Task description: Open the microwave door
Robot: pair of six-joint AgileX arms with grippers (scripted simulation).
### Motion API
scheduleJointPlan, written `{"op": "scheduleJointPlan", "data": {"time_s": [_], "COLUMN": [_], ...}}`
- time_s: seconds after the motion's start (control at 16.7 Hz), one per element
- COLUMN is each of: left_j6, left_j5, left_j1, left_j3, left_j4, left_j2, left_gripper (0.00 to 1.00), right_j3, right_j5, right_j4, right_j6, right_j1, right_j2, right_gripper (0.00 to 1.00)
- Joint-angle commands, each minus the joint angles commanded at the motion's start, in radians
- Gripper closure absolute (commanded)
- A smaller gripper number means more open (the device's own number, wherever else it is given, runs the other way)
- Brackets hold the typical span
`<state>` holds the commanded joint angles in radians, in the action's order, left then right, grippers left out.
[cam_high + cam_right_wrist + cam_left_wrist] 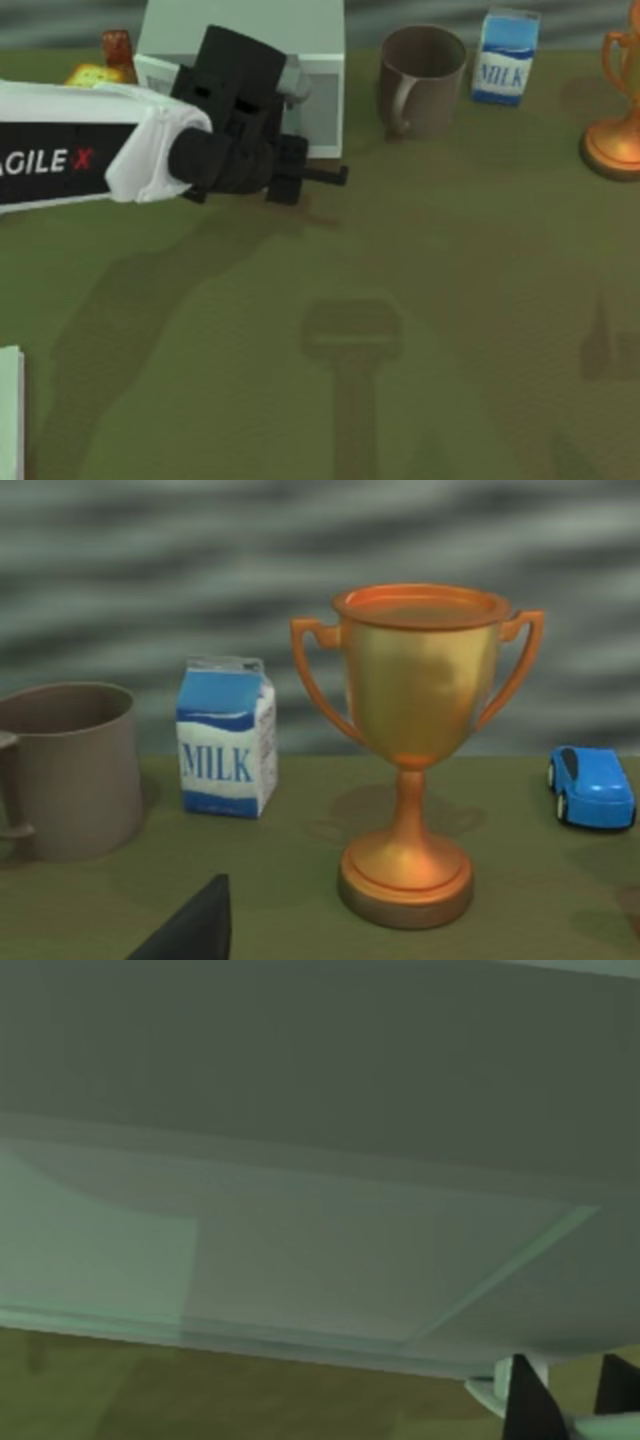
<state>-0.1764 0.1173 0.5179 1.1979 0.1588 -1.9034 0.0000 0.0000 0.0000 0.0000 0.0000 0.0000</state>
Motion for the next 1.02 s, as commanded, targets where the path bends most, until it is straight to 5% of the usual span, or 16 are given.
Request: {"op": "scheduleJointPlan", "data": {"time_s": [1.02], "left_j6": [0.072], "left_j5": [-0.061], "left_j1": [-0.023], "left_j3": [-0.056], "left_j4": [-0.022], "left_j2": [0.04], "left_gripper": [1.0], "right_j3": [0.0], "right_j5": [0.0], "right_j4": [0.0], "right_j6": [0.0], "right_j1": [0.0], "right_j2": [0.0], "right_gripper": [0.0]}}
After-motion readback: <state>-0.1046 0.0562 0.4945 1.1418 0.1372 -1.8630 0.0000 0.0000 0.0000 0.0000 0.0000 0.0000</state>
